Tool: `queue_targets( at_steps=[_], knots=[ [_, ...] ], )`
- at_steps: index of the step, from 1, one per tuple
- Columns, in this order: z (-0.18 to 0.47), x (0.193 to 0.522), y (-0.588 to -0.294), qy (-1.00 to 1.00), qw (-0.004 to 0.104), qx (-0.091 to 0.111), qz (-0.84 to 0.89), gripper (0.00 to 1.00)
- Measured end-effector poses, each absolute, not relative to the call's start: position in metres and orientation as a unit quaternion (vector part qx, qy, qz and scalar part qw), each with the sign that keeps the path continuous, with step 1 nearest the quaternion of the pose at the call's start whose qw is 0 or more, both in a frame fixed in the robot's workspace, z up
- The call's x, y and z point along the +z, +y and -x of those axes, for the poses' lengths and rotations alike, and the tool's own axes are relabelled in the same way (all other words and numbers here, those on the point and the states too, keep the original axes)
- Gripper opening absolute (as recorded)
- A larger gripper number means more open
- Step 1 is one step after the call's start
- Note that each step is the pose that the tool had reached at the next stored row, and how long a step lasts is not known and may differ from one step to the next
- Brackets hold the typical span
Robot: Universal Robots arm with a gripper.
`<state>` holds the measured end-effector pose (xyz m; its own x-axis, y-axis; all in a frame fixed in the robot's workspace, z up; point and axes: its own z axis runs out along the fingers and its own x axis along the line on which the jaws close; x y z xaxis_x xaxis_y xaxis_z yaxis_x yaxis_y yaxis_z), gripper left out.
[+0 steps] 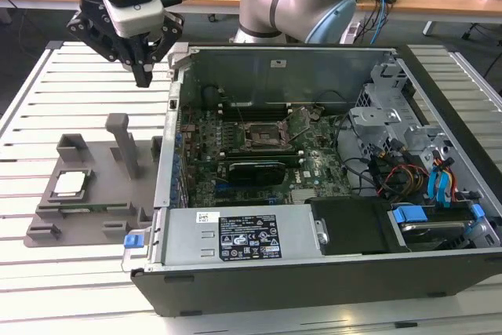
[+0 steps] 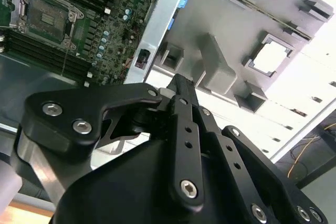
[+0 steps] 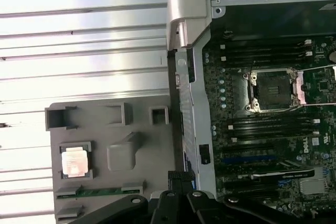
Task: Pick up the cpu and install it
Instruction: 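Reach for the cpu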
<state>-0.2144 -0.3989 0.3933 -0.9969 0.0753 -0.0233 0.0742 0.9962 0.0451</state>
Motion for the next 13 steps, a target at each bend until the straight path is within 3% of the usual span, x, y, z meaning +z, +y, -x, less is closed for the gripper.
queue_targets(
  at_steps=[13],
  knots=[
    [0.247, 0.393, -0.399, 0.999, 0.012, 0.022, -0.037, 0.11]
  ],
)
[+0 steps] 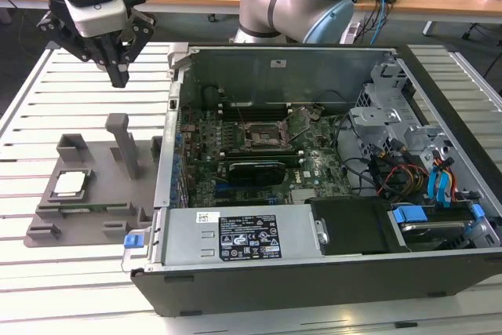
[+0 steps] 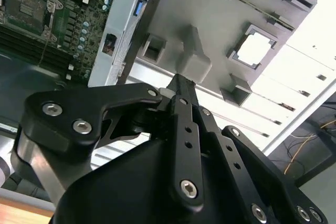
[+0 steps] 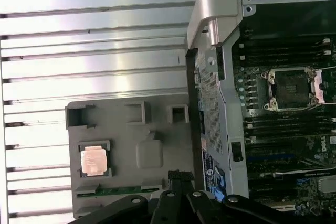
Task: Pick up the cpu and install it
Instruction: 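Reach for the cpu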
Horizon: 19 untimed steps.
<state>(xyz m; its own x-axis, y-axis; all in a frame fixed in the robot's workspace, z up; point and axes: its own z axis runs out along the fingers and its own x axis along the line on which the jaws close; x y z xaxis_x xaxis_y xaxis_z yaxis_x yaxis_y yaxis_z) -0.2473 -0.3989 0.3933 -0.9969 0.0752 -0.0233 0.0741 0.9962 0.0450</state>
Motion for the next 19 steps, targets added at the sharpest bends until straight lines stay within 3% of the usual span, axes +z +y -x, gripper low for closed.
queue_targets(
  at_steps=[19],
  knots=[
    [0.303, 0.393, -0.399, 0.999, 0.012, 0.022, -0.037, 0.11]
  ],
)
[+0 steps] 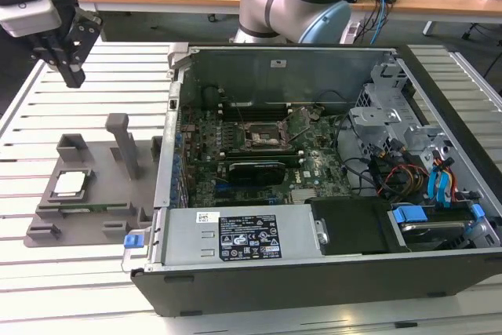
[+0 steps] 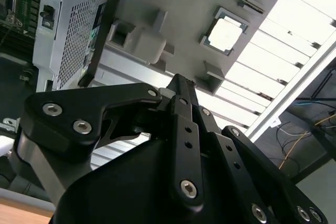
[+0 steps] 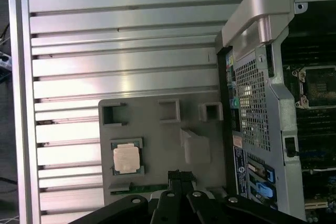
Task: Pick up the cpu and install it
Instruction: 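Reach for the cpu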
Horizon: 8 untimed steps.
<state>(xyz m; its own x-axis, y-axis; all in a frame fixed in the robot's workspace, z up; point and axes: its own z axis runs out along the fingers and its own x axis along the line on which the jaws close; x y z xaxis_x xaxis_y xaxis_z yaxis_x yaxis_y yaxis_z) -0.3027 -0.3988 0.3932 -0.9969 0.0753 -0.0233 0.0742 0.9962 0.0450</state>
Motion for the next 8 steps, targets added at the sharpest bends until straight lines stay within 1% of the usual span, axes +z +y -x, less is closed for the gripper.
queue_targets(
  at_steps=[8],
  knots=[
    [0.323, 0.393, -0.399, 0.999, 0.013, 0.022, -0.037, 0.11]
  ],
)
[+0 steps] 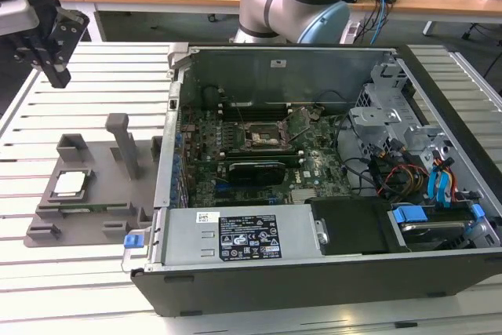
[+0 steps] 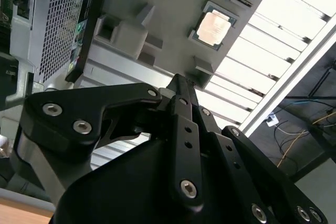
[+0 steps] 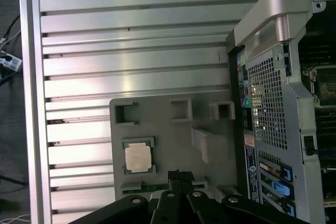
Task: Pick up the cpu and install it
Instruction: 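Reach for the cpu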
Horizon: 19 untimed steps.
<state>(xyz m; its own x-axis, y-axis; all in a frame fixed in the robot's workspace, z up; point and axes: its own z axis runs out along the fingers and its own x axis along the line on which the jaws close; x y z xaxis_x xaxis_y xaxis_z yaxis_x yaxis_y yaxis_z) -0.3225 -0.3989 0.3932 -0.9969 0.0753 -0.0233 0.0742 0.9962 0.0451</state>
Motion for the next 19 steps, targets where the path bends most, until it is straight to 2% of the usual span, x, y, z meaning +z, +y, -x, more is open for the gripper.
queue_targets(
  at_steps=[19],
  knots=[
    [0.371, 0.393, -0.399, 0.999, 0.013, 0.022, -0.037, 0.11]
  ],
)
